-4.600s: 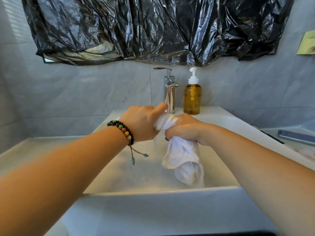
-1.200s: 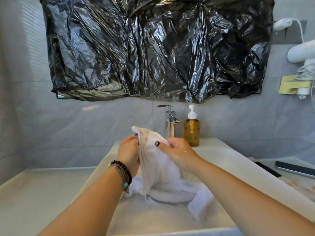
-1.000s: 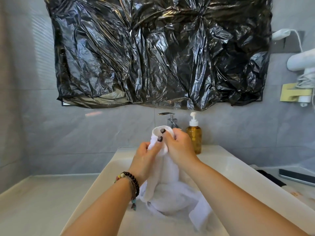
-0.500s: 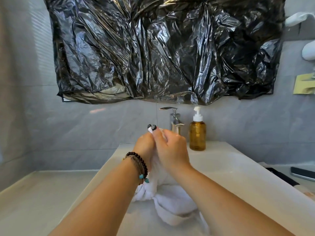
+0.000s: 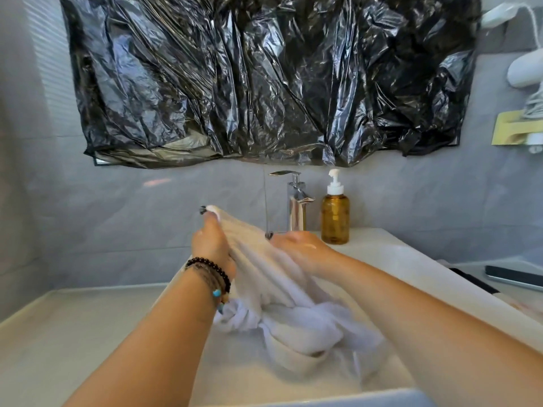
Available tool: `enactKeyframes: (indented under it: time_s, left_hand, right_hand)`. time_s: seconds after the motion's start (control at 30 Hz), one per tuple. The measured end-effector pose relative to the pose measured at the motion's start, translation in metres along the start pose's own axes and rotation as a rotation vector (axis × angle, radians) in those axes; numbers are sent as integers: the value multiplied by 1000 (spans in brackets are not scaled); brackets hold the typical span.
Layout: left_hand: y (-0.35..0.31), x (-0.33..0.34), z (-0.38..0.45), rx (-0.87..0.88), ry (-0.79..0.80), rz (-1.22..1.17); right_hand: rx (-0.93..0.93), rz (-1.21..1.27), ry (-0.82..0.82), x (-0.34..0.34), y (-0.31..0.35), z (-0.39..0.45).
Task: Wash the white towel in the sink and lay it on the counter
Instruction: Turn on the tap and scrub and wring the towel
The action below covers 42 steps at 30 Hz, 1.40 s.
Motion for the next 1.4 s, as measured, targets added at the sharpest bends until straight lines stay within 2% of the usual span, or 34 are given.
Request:
enactKeyframes:
  time_s: [0.07,0.13,0.17,0.23,0.3,0.37,0.43,0.5,0.63,0.7,0.77,0.8,0.83,0.9,1.0,1.07,1.2,1.4]
  left_hand:
    - [-5,-7,11,-15,-1,-70]
    - [-5,2,11,-81,196,-69]
    - [-4,9,7,-87,342,5]
    - [3,21,-10,-30,619,370]
    - [25,26,-29,2,855,917]
    - [41,26,-39,73,952,1331]
    - [43,33,-39,209,945,1396]
    - [41,43,-38,355,920,1265]
    - [24,53,-37,642,675,1169]
    - [12,49,-34,674,556,1052]
    - [2,37,-24,623,458,953]
    - [-2,30,-19,596,407,919]
    - [-7,22,-13,574,347,890]
    - [-17,8,-5,538,230,806]
    - [-29,-6,2,492,57,687]
    - [-32,-14,5,470,-18,648]
    - [-27,-22,11,415,-55,708]
    - [-18,-8,4,436,38,859]
  right_hand:
    - [51,-233,302,11,-23,-17]
    - [146,-398,484,22,-47,-39]
    - [149,-441,490,26,-53,-45]
    - [43,-517,387,28,-51,-38]
    - [-55,-500,283,22,-40,-31]
    - [-135,-371,202,10,-29,-25]
    - [-143,-221,127,-6,-26,-21]
    - [-120,-59,66,-20,-26,-22]
    - [-149,182,18,-34,-26,-24]
    - [-148,369,47,-37,-29,-19]
    - [-45,714,70,-37,-37,-13]
    - [27,826,21,-38,-44,-9]
    - [94,808,-54,-40,-54,-8]
    - [186,454,-110,-39,-74,-7]
    - [135,-166,126,-16,-90,-8]
    - [79,-398,266,1,-87,-14]
    - [17,-557,373,22,-71,-19]
    - [53,-702,461,27,-64,-30]
Point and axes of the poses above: each hand's wrist, its own z-axis towards the middle knuckle, its own x-axis out of the palm, y = z × x, the point moved 6 cm from there along z, towards the middle knuckle
